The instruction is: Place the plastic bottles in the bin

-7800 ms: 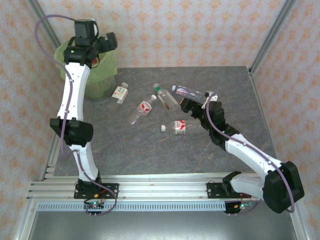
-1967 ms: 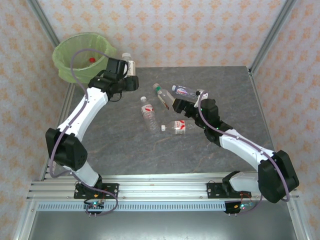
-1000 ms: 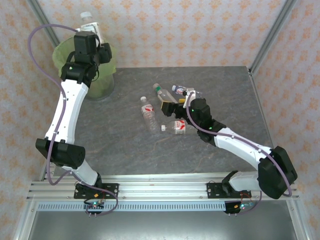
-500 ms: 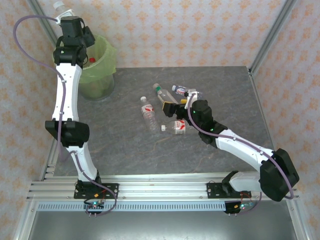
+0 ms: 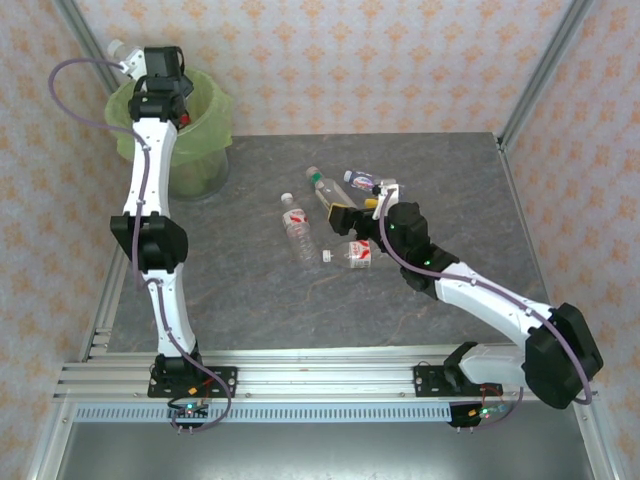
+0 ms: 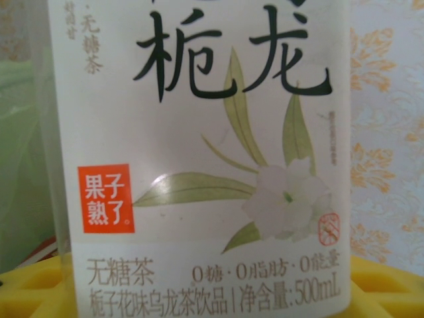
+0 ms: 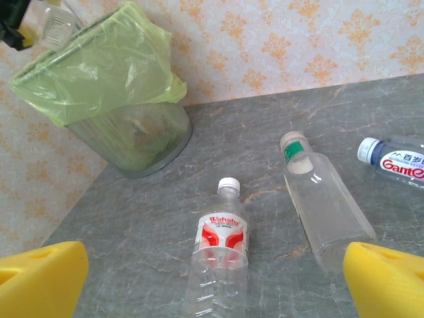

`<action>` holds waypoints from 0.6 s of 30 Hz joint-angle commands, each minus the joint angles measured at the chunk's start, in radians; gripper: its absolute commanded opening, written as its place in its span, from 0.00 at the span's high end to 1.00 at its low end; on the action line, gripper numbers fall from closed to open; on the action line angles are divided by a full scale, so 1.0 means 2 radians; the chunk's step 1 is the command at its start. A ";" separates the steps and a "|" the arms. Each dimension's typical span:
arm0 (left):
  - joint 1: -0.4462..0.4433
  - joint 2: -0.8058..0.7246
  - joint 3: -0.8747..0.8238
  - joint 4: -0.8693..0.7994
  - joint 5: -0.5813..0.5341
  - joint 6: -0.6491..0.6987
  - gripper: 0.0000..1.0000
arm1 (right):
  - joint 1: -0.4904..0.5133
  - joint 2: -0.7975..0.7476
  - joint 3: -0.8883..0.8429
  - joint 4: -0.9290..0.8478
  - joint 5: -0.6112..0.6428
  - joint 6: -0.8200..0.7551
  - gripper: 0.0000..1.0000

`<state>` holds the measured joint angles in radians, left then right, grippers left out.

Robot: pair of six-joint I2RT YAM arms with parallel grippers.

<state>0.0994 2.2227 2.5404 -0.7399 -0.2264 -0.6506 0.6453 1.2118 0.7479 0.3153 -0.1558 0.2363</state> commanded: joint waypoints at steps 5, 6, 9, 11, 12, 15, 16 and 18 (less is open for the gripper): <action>0.002 0.071 0.078 0.034 0.006 -0.078 0.67 | 0.001 -0.011 -0.013 0.009 0.015 -0.009 0.01; 0.002 0.079 0.086 0.041 0.016 -0.077 0.57 | 0.001 -0.011 -0.013 0.009 0.016 -0.010 0.01; 0.002 0.093 0.102 0.060 0.040 -0.083 0.25 | 0.002 -0.011 -0.015 0.010 0.016 -0.010 0.01; 0.002 0.091 0.103 0.080 0.043 -0.079 0.12 | 0.001 -0.011 -0.016 0.009 0.014 -0.009 0.01; 0.002 0.090 0.103 0.091 0.047 -0.071 0.08 | 0.001 -0.011 -0.015 0.010 0.013 -0.008 0.01; 0.002 0.084 0.115 0.093 0.063 -0.048 0.02 | 0.001 -0.011 -0.017 0.010 0.012 -0.006 0.01; 0.002 0.080 0.116 0.088 0.066 -0.041 0.01 | 0.001 -0.011 -0.018 0.011 0.014 -0.005 0.01; 0.002 0.069 0.115 0.071 0.073 -0.031 0.00 | 0.001 -0.011 -0.021 0.017 0.030 -0.002 0.01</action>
<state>0.0990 2.4298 2.7331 -0.6113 -0.1081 -0.7555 0.6453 1.2087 0.7231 0.3157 -0.1352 0.2314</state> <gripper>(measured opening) 0.996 0.992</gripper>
